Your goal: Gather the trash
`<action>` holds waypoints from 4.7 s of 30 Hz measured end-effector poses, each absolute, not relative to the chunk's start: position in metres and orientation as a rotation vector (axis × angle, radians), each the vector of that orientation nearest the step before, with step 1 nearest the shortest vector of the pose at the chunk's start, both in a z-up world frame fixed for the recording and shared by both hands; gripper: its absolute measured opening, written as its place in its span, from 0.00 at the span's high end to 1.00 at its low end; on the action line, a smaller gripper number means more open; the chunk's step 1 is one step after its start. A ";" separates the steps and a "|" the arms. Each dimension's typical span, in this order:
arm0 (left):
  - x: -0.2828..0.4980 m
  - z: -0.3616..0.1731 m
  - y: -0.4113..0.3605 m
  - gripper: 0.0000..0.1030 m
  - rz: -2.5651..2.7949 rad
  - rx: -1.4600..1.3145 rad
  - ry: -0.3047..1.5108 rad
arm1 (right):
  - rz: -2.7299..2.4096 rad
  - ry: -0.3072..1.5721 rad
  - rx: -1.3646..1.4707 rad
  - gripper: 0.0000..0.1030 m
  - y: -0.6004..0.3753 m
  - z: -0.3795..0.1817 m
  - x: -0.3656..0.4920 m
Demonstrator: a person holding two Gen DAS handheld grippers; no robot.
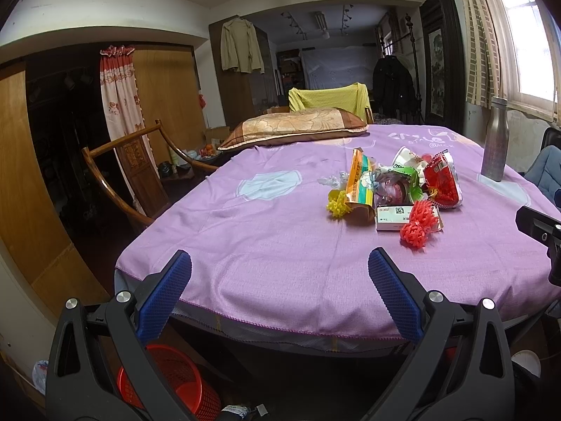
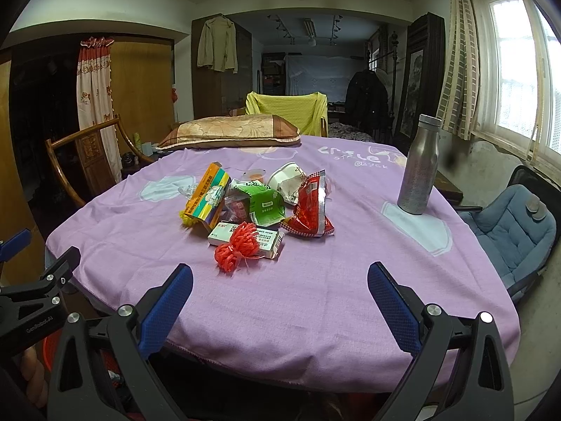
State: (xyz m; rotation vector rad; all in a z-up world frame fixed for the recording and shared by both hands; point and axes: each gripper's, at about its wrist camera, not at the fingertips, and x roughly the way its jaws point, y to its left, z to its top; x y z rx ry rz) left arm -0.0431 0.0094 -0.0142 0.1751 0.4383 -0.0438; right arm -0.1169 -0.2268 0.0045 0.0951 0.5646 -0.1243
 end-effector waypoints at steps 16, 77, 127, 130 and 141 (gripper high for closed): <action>-0.043 -0.014 0.010 0.06 -0.044 0.175 0.440 | -0.117 0.566 0.097 0.05 -0.224 0.005 -0.117; 0.130 -0.085 -0.109 0.06 -0.327 0.271 0.840 | -0.201 0.794 0.386 0.05 -0.364 -0.093 0.011; 0.145 -0.092 0.039 0.36 -0.294 -0.002 0.848 | 0.385 1.037 0.060 0.05 -0.224 -0.076 0.068; 0.144 -0.092 0.039 0.36 -0.287 0.000 0.850 | 0.285 1.009 0.015 0.05 -0.227 -0.076 0.079; 0.142 -0.090 0.040 0.49 -0.285 0.002 0.851 | 0.293 1.021 0.013 0.33 -0.221 -0.091 0.093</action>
